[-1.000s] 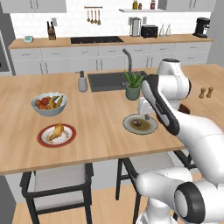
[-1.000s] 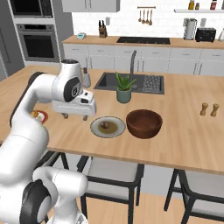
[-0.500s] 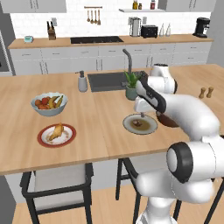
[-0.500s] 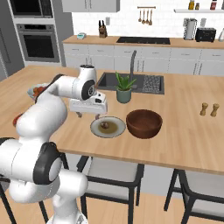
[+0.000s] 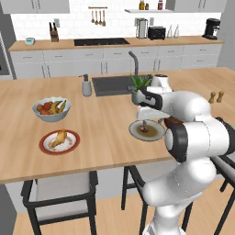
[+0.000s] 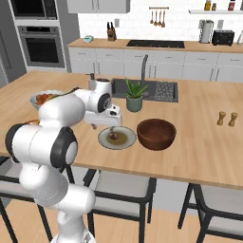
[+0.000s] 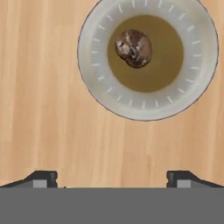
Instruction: Pick the chicken drumstick and mushroom from their plates and place them in the bowl. Then put the bowl in the fridge.
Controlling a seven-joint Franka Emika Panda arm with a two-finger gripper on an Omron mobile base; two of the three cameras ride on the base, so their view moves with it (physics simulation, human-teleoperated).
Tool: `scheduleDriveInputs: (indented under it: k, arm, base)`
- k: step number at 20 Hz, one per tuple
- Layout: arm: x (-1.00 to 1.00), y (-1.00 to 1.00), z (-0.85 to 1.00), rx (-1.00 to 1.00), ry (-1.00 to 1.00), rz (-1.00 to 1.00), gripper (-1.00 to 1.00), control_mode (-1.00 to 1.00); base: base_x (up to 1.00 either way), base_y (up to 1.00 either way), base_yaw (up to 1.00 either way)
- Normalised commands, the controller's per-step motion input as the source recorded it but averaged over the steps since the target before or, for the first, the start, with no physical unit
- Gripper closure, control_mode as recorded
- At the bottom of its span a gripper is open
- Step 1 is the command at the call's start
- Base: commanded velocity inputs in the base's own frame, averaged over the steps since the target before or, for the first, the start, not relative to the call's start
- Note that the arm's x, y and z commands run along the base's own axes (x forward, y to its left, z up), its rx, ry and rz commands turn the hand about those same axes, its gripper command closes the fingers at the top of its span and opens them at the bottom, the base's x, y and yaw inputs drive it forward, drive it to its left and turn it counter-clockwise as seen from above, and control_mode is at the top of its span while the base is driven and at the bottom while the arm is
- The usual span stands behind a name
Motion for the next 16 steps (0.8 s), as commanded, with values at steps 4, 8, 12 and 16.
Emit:
scheduleDriveInputs:
  k: [4, 8, 12, 16]
  arm:
    - [0.54, -0.13, -0.34, 0.00, 0.00, 0.00, -1.00, -1.00]
    - [0.41, -0.04, -0.32, 0.00, 0.00, 0.00, -1.00, -1.00]
    - [0.41, -0.01, -0.33, 0.00, 0.00, 0.00, -1.00, -1.00]
    - [0.53, -0.02, -0.30, 0.00, 0.00, 0.00, -1.00, -1.00]
  base:
    - [0.00, 0.00, 0.00]
    - [0.00, 0.00, 0.00]
    - [0.00, 0.00, 0.00]
    - [0.00, 0.00, 0.00]
